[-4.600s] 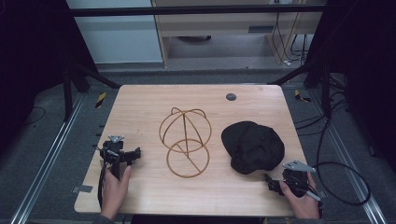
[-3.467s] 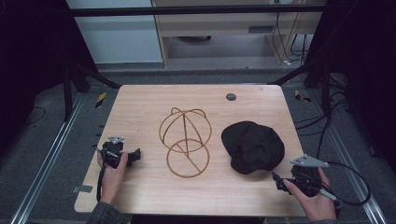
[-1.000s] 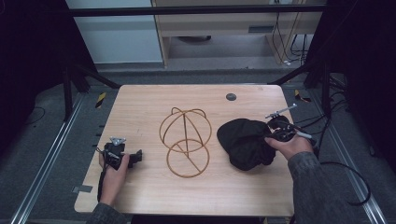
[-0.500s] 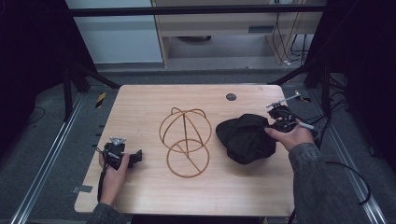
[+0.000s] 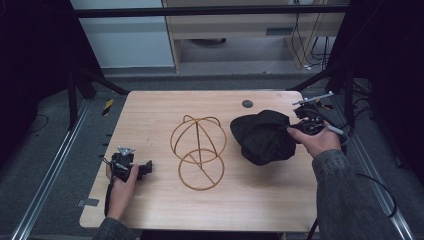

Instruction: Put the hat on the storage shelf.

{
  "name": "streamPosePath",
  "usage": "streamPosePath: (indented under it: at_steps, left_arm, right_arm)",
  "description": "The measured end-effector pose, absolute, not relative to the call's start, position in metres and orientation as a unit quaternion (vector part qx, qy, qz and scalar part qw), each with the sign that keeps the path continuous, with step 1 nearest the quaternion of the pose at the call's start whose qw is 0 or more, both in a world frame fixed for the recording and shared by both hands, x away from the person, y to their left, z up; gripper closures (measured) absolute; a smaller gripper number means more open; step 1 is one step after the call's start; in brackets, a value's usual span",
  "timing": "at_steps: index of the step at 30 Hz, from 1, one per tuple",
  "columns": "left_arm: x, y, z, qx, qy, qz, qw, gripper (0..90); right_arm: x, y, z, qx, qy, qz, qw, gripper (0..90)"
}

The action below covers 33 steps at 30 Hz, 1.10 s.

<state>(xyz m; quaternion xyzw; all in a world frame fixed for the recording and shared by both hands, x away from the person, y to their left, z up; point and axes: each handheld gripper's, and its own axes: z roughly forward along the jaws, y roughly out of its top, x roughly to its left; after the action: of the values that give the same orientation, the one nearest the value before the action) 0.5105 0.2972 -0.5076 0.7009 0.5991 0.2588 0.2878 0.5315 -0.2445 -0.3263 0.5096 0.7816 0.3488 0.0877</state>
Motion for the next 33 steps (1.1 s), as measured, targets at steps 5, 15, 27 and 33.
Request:
streamPosePath:
  at_steps: [5, 15, 27, 33]
  left_arm:
    - [0.51, 0.297, -0.508, 0.702, 0.598, 0.259, 0.288, 0.0]
    - [0.51, 0.297, -0.508, 0.702, 0.598, 0.258, 0.288, 0.0]
    - [0.51, 0.297, -0.508, 0.701, 0.598, 0.258, 0.289, 0.0]
    - [0.51, 0.297, -0.508, 0.702, 0.598, 0.258, 0.288, 0.0]
  right_arm:
    - [0.528, -0.247, -0.309, 0.509, 0.769, 0.376, 0.097, 86.8]
    - [0.524, -0.242, -0.28, 0.501, 0.751, 0.414, 0.114, 86.9]
    - [0.525, -0.22, -0.24, 0.476, 0.748, 0.445, 0.126, 87.0]
    - [0.524, -0.213, -0.231, 0.469, 0.748, 0.453, 0.127, 87.0]
